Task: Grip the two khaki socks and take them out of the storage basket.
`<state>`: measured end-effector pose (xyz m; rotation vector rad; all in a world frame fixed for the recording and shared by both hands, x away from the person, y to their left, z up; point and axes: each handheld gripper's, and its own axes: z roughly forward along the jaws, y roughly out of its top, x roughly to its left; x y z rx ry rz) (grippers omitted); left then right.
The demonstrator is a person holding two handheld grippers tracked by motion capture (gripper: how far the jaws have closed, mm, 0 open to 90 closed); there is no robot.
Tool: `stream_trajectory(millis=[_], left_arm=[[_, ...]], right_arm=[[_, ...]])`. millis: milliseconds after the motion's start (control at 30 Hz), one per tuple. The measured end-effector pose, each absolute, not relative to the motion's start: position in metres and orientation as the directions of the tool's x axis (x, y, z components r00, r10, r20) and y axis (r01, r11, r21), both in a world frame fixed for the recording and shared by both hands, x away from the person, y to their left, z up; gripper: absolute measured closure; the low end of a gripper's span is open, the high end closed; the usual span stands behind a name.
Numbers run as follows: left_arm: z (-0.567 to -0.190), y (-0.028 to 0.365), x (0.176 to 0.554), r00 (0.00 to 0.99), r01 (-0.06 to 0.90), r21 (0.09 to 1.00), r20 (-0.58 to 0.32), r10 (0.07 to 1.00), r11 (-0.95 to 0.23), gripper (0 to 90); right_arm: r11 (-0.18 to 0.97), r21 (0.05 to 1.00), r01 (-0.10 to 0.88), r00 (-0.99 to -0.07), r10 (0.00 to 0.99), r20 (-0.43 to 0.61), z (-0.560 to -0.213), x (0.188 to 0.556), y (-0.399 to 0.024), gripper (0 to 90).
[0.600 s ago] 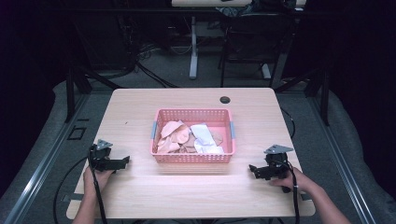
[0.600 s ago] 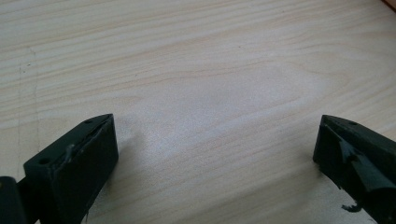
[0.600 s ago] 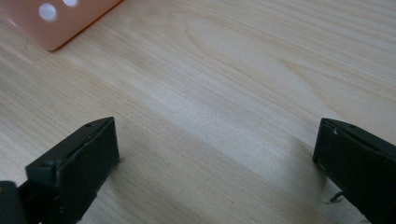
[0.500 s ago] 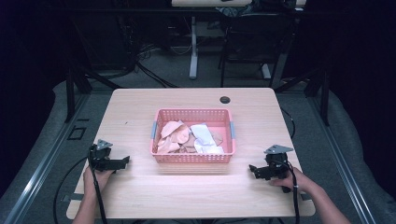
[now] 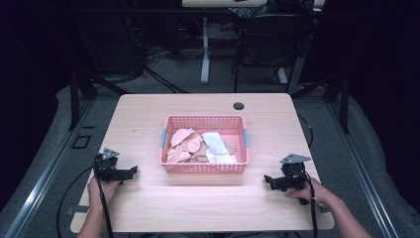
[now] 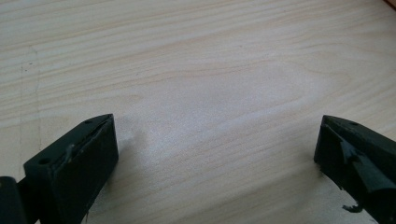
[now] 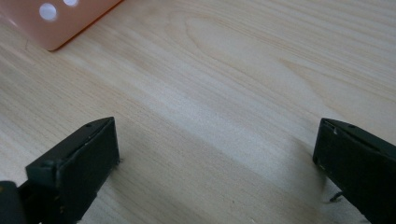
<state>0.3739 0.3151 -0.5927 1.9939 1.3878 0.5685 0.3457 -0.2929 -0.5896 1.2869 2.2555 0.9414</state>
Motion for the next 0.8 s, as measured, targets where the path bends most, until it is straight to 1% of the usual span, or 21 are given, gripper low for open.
stream_trajectory(millis=[167,233,267,333,433,633,800], left_arm=[[-0.59,0.315,0.374,0.356,0.672,0.694,0.002,0.935,-0.257,0.1],[-0.587,0.314,0.373,0.357,0.662,0.696,0.036,0.933,-0.28,0.6],[-0.585,0.315,0.373,0.357,0.658,0.702,0.027,0.934,-0.272,0.5],[-0.58,0.315,0.373,0.362,0.669,0.702,-0.021,0.932,-0.244,0.2],[-0.572,0.313,0.373,0.363,0.663,0.715,-0.049,0.93,-0.221,0.1],[-0.556,0.309,0.37,0.395,0.677,0.696,-0.068,0.916,-0.24,0.1],[-0.541,0.309,0.369,0.39,0.702,0.67,-0.077,0.918,-0.242,0.1]], right_arm=[[0.358,0.709,0.608,-0.51,0.86,0.003,-0.59,0.346,-0.293,0.0],[0.359,0.71,0.607,-0.511,0.86,0.002,-0.59,0.346,-0.293,0.0],[0.359,0.709,0.606,-0.512,0.859,0.002,-0.59,0.346,-0.293,0.0],[0.359,0.709,0.607,-0.512,0.859,0.003,-0.59,0.346,-0.293,0.0],[0.359,0.709,0.607,-0.512,0.859,0.003,-0.59,0.346,-0.293,0.0],[0.358,0.71,0.607,-0.51,0.86,0.003,-0.59,0.346,-0.293,0.0],[0.357,0.71,0.607,-0.509,0.861,0.002,-0.59,0.345,-0.293,0.0]])
